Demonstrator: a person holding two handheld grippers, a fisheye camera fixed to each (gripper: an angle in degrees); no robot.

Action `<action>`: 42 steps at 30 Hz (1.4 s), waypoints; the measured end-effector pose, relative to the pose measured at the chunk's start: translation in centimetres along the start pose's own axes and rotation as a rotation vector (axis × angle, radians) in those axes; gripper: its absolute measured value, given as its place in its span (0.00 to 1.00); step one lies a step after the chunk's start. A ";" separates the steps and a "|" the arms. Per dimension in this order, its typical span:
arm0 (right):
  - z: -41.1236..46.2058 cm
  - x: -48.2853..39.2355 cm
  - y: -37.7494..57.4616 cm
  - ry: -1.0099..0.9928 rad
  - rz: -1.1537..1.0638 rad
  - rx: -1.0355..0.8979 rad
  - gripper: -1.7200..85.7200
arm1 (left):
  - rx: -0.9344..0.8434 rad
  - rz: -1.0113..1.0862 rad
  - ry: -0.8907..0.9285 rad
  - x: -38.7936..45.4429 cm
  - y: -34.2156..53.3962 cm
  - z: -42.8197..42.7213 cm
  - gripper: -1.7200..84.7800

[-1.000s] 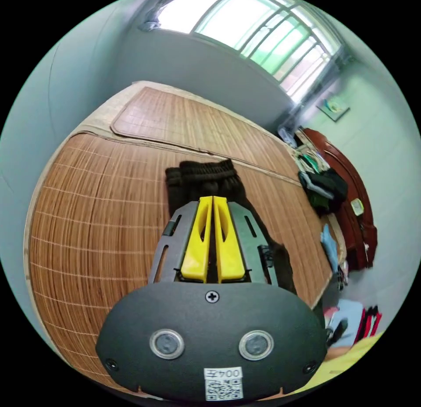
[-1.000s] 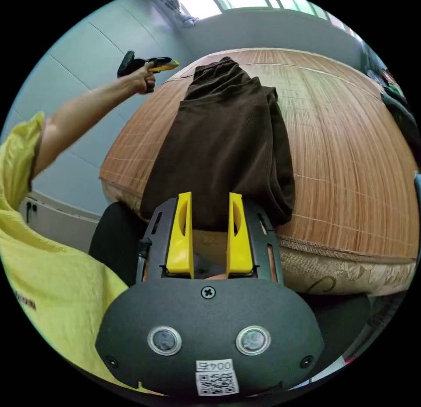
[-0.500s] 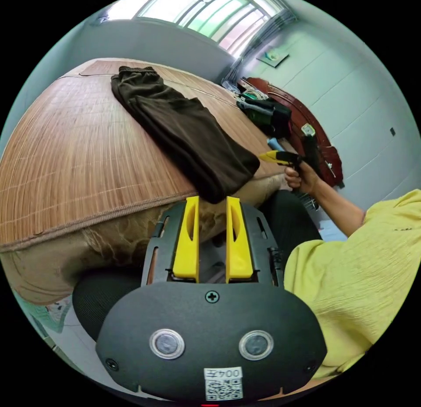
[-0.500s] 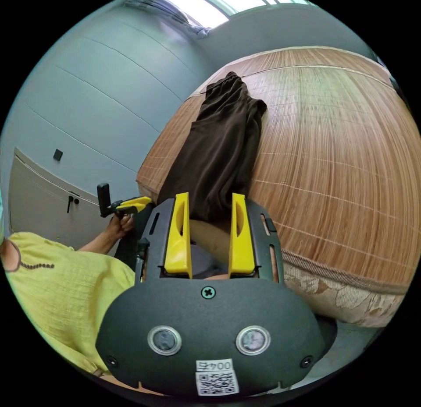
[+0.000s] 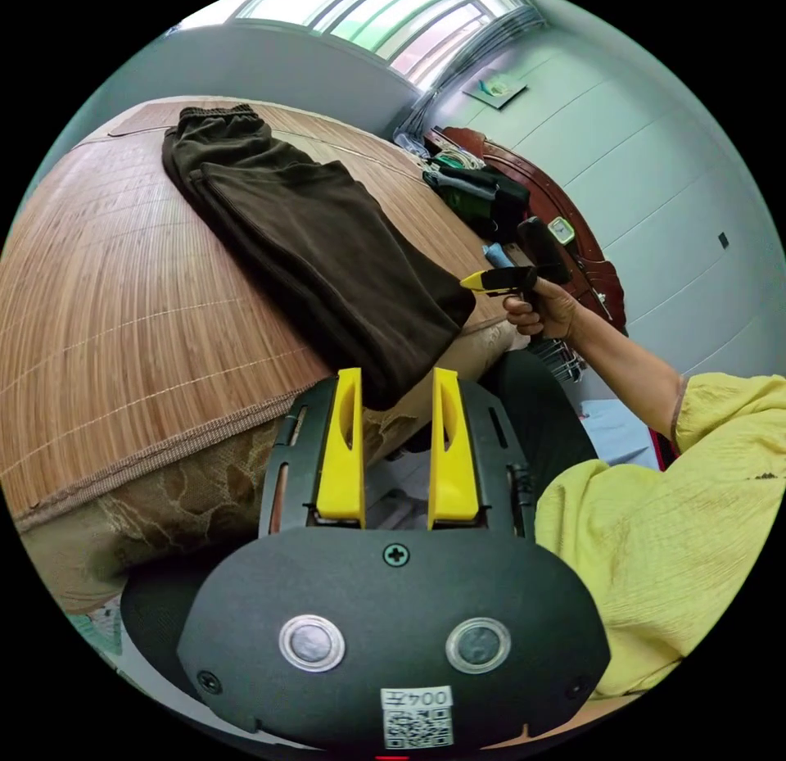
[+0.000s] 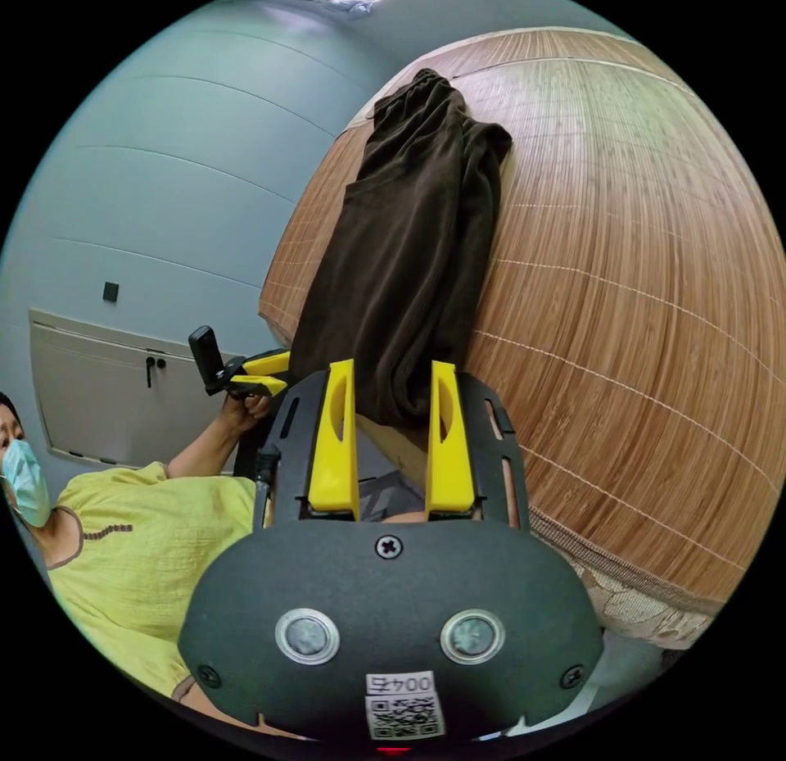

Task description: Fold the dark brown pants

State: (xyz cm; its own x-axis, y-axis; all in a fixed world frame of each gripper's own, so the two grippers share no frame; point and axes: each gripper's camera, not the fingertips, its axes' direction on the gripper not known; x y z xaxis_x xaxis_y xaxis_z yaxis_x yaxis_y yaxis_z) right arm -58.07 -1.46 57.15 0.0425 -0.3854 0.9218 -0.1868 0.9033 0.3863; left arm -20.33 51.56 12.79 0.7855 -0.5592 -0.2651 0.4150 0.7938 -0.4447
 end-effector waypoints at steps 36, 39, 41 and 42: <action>-4.3 -7.2 9.1 0.164 -0.380 0.281 0.07 | 0.160 0.134 -0.022 1.5 2.3 -5.6 0.06; -2.8 -6.2 10.0 0.176 -0.341 0.238 0.08 | 0.060 0.110 -0.007 -0.1 2.8 -3.8 0.06; 0.0 -4.8 10.6 0.239 -0.294 0.161 0.08 | -0.013 0.051 0.027 -1.6 3.7 -1.2 0.06; 0.6 -4.5 10.7 0.246 -0.283 0.149 0.08 | -0.027 0.037 0.036 -1.9 4.0 -0.6 0.06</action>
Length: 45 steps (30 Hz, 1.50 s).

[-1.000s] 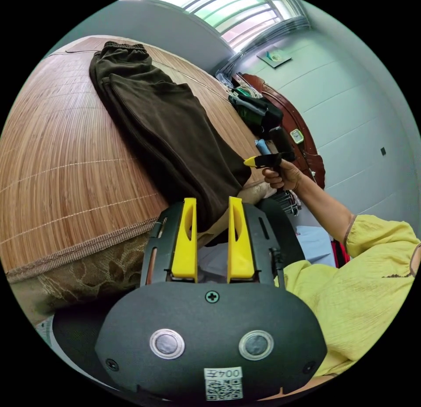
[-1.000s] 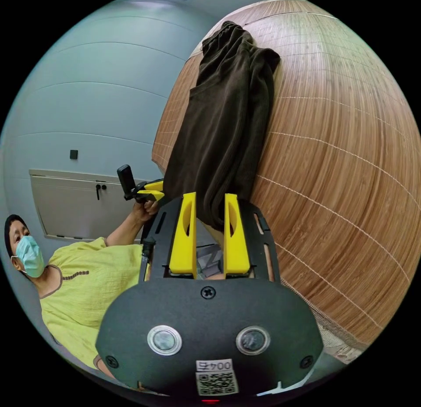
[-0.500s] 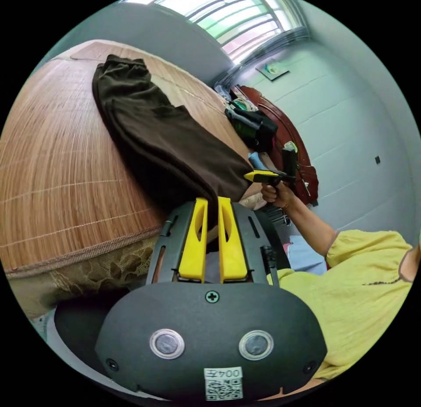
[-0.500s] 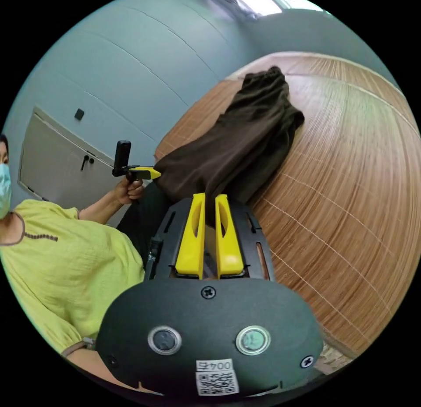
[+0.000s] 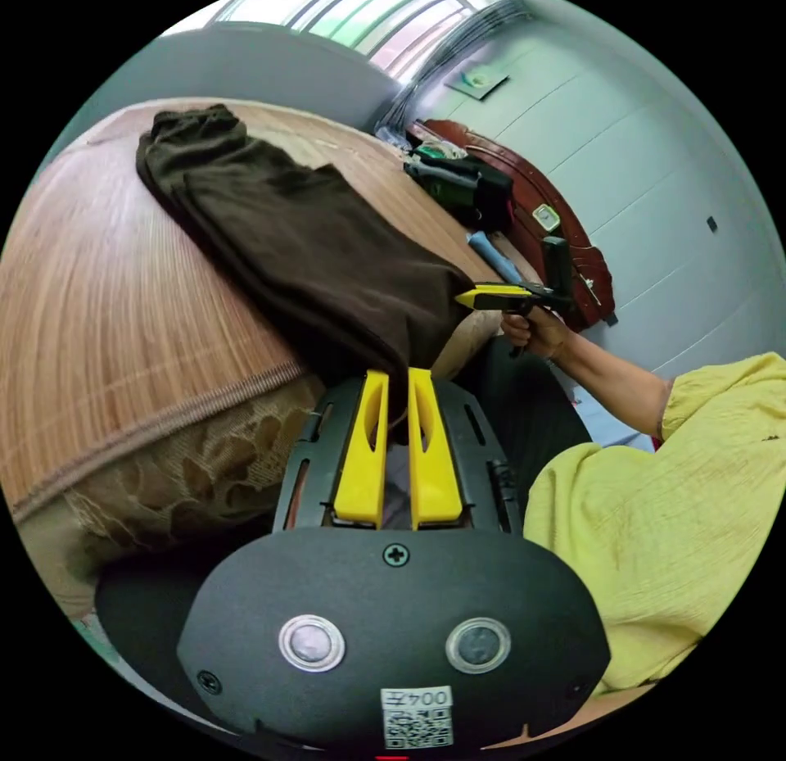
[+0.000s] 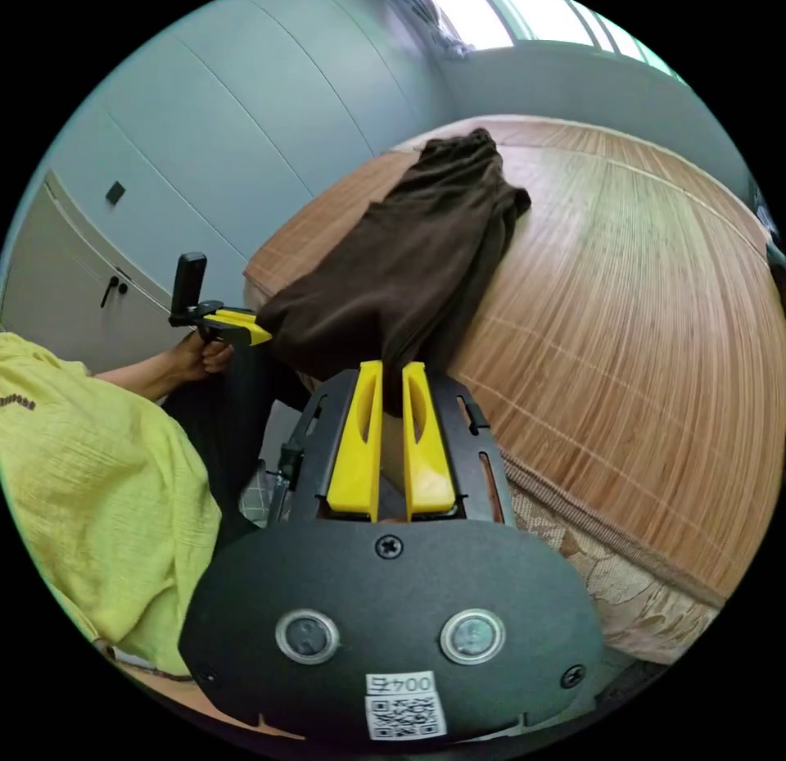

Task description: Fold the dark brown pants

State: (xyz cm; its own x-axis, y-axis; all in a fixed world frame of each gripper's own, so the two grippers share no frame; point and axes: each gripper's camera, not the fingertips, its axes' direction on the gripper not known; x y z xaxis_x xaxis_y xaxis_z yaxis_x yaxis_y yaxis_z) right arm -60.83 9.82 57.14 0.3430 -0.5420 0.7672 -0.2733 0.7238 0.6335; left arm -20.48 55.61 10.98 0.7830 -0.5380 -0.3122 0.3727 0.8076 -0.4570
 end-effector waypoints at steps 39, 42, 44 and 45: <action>5.0 -3.5 0.2 -0.127 0.415 -0.057 0.10 | -0.112 -0.499 0.052 -4.3 0.9 -3.6 0.05; 3.3 -4.6 0.3 -0.032 0.424 -0.068 0.13 | -0.091 -0.526 0.025 -4.1 2.3 -5.5 0.05; 1.2 -5.6 -1.0 0.030 0.366 -0.050 0.15 | 0.003 -0.518 -0.065 -2.5 3.3 -8.0 0.05; 0.7 -6.0 -1.6 0.038 0.346 -0.038 0.16 | 0.036 -0.504 -0.096 -1.9 3.3 -8.6 0.05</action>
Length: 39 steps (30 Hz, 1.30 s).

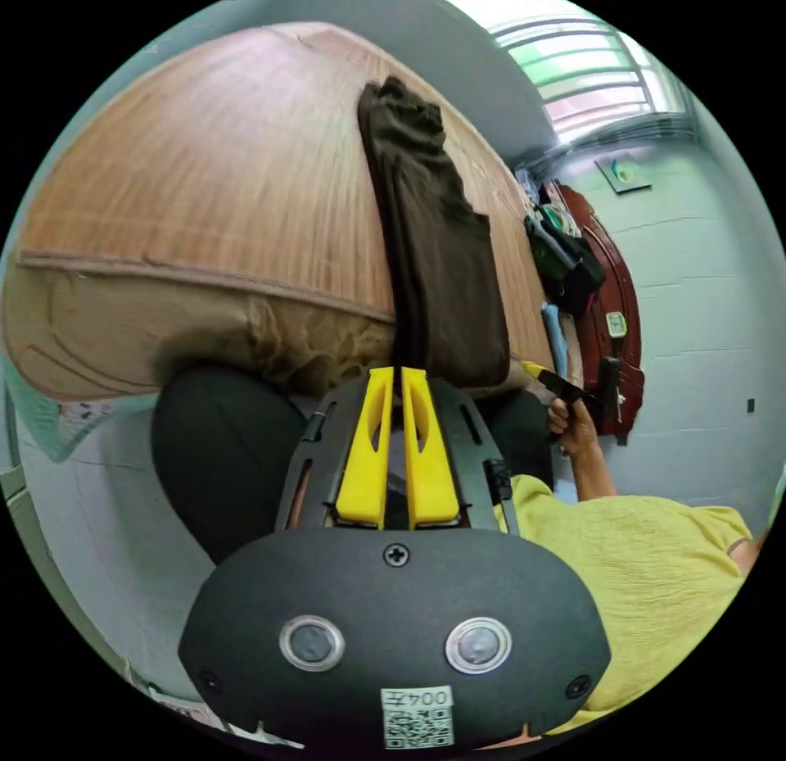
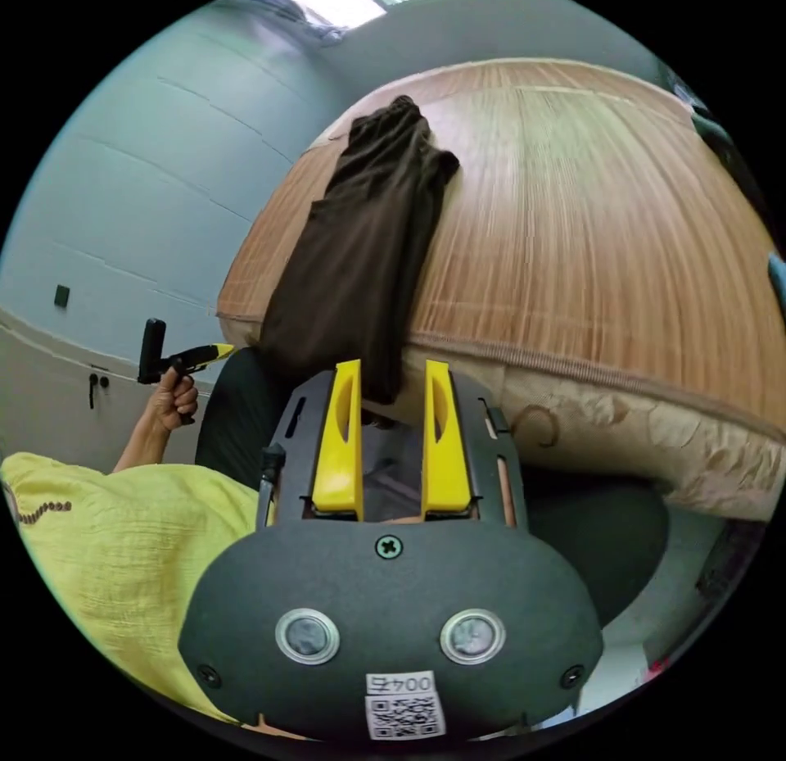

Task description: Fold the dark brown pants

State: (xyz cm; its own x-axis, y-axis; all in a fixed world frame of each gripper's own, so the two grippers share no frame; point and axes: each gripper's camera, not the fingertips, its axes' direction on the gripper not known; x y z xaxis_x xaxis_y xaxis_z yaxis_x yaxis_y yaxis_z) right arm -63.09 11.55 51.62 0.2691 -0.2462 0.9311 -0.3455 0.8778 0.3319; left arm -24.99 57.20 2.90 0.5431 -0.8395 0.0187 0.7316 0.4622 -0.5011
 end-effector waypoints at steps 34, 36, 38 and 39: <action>10.8 -11.3 -18.1 0.379 -0.138 0.074 0.15 | 0.215 0.459 -0.626 22.4 -10.2 19.3 0.04; 8.4 -9.9 -19.8 0.325 -0.134 0.123 0.15 | 0.218 0.463 -0.634 22.8 -10.0 19.4 0.04; 6.3 -6.9 -23.2 0.275 -0.098 0.136 0.14 | 0.220 0.474 -0.651 23.4 -9.6 19.7 0.04; 6.1 -6.1 -24.1 0.261 -0.087 0.125 0.14 | 0.220 0.475 -0.652 23.5 -9.6 19.7 0.04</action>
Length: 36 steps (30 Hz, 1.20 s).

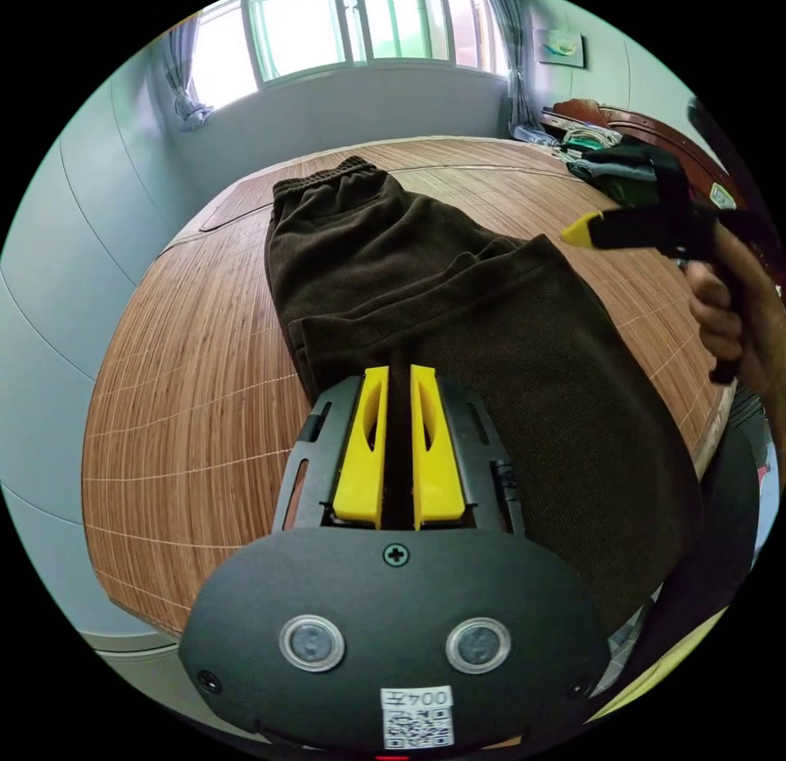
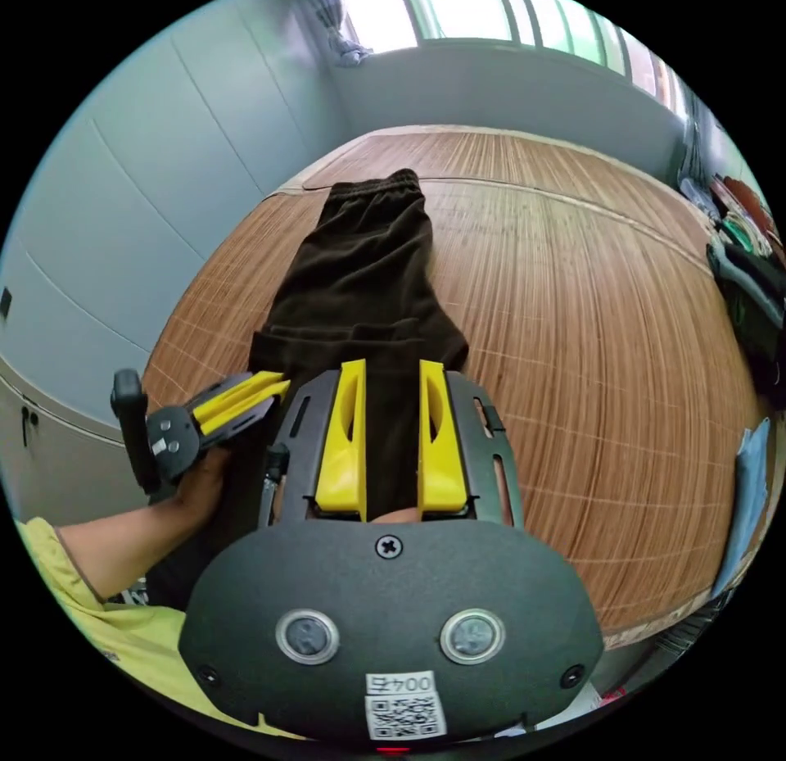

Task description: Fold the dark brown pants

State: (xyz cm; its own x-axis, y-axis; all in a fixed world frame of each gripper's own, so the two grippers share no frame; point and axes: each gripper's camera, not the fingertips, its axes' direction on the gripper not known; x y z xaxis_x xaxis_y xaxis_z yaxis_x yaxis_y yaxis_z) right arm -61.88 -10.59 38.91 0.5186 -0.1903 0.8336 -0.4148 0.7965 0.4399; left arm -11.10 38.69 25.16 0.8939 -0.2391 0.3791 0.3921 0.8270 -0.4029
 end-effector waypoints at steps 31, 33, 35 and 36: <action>7.6 6.0 -7.9 -0.151 -0.056 -0.218 0.08 | 0.013 -0.003 0.003 -0.6 -0.7 -0.6 0.05; 8.2 5.3 -7.7 0.009 -0.097 -0.219 0.07 | 0.015 -0.004 0.004 -0.9 -0.9 -0.5 0.05; 8.9 7.1 -7.2 -0.085 -0.015 -0.190 0.07 | 0.014 -0.003 0.003 -1.3 -1.1 -0.3 0.05; 8.8 7.5 -7.1 -0.111 0.008 -0.180 0.07 | 0.014 -0.003 0.004 -1.4 -1.1 -0.3 0.05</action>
State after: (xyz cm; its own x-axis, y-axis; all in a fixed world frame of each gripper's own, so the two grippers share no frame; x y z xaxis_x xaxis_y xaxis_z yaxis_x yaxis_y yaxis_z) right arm -61.63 -22.66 44.97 0.4260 -0.2373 0.8730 -0.2732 0.8862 0.3742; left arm -12.72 37.95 24.86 0.8934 -0.2437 0.3775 0.3920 0.8333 -0.3897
